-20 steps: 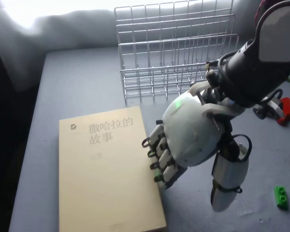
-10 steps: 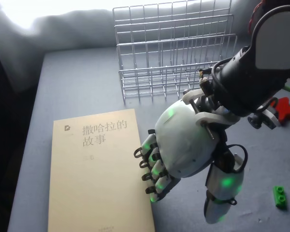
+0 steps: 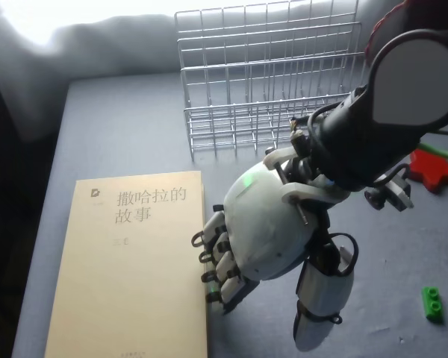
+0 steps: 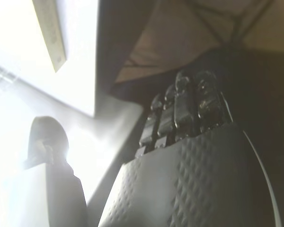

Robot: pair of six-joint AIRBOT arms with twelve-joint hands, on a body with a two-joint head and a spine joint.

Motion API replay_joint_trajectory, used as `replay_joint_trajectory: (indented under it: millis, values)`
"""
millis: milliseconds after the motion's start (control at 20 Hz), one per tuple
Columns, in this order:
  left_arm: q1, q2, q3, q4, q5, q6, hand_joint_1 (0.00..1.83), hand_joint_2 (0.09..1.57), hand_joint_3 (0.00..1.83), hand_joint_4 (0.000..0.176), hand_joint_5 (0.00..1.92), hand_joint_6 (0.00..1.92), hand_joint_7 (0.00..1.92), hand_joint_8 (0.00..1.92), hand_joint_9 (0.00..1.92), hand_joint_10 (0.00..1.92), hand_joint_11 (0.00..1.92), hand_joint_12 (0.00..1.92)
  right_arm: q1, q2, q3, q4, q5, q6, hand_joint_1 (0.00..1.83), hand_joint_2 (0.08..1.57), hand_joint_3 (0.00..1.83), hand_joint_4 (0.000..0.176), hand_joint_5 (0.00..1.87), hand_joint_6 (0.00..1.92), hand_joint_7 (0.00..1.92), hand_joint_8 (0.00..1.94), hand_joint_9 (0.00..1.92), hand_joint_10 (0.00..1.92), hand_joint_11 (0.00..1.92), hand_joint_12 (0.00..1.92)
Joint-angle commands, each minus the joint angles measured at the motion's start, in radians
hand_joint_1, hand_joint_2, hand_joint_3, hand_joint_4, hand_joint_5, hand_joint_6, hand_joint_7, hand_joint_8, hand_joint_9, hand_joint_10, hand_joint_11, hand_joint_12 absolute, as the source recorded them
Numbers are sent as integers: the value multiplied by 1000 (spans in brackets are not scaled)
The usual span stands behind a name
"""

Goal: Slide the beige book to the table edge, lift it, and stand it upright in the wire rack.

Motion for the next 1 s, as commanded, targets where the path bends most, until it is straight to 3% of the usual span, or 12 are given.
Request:
replay_joint_trajectory:
  millis: [0, 300, 350, 400, 450, 600, 700, 750, 800, 900, 950]
  values:
    - [4, 8, 1, -8, -15, -5, 528, 1026, 3, 0, 0, 0, 0, 0, 0, 0, 0, 0, 0, -6, 6, 32, -36, 3, 67, 1107, 0, 0, 210, 1, 224, 2, 239, 3, 0, 626]
    - [45, 3, 1, -24, -9, -10, 604, 1032, 6, 0, 0, 0, 0, 0, 0, 0, 0, 0, -16, -46, 36, 31, -49, -5, 78, 1113, 1, 0, 202, 3, 216, 2, 224, 0, 0, 593]
    - [47, -2, 5, -26, -7, -10, 810, 1036, 2, 0, 0, 0, 0, 0, 0, 0, 0, 0, -21, -55, 44, 31, -55, -10, 33, 1122, 2, 0, 187, 3, 211, 3, 214, 2, 0, 562]
    - [47, -8, 11, -32, -7, -10, 810, 1036, 2, 0, 0, 0, 0, 0, 0, 0, 0, 0, -22, -59, 48, 31, -63, -15, 33, 1122, 2, 0, 187, 3, 211, 3, 214, 2, 0, 562]
    - [47, -14, 19, -44, -7, -10, 954, 1021, 0, 0, 0, 0, 0, 0, 0, 0, 0, 0, -22, -65, 54, 28, -72, -18, 46, 1122, 0, 0, 200, 5, 225, 4, 225, 4, 0, 587]
    - [48, -26, 50, -73, 26, -10, 919, 1099, 22, 0, 0, 0, 0, 0, 0, 0, 0, 0, -20, -87, 85, 21, -81, -23, 50, 1129, 2, 0, 208, 4, 237, 5, 232, 4, 0, 603]
    - [49, -28, 64, -45, 49, 0, 985, 1094, 10, 0, 27, 10, 0, 0, 0, 0, 0, 0, -17, -98, 97, 20, -92, -36, 45, 1127, 1, 0, 210, 3, 233, 4, 232, 3, 0, 605]
    - [49, -27, 66, -19, 49, 26, 985, 1094, 10, 0, 27, 10, 0, 0, 0, 0, 0, 0, -18, -103, 100, 20, -97, -40, 45, 1127, 1, 0, 210, 3, 233, 4, 232, 3, 0, 605]
    - [53, -27, 70, -18, 48, 108, 976, 1116, 14, 0, 0, 0, 0, 0, 0, 0, 0, 0, -18, -107, 101, 20, -105, -41, 30, 1133, 2, 0, 224, 3, 241, 3, 237, 3, 0, 642]
    - [52, -28, 79, -18, 38, 162, 958, 1120, 14, 0, 0, 0, 0, 0, 0, 0, 0, 0, -18, -112, 101, 20, -120, -41, 43, 1132, 1, 0, 221, 2, 240, 2, 238, 3, 0, 639]
    - [52, -28, 86, -18, 32, 185, 953, 1124, 5, 0, 100, 12, 0, 0, 0, 0, 0, 0, -18, -119, 101, 20, -132, -41, 41, 1132, 1, 0, 206, 0, 221, 0, 220, 0, 0, 627]
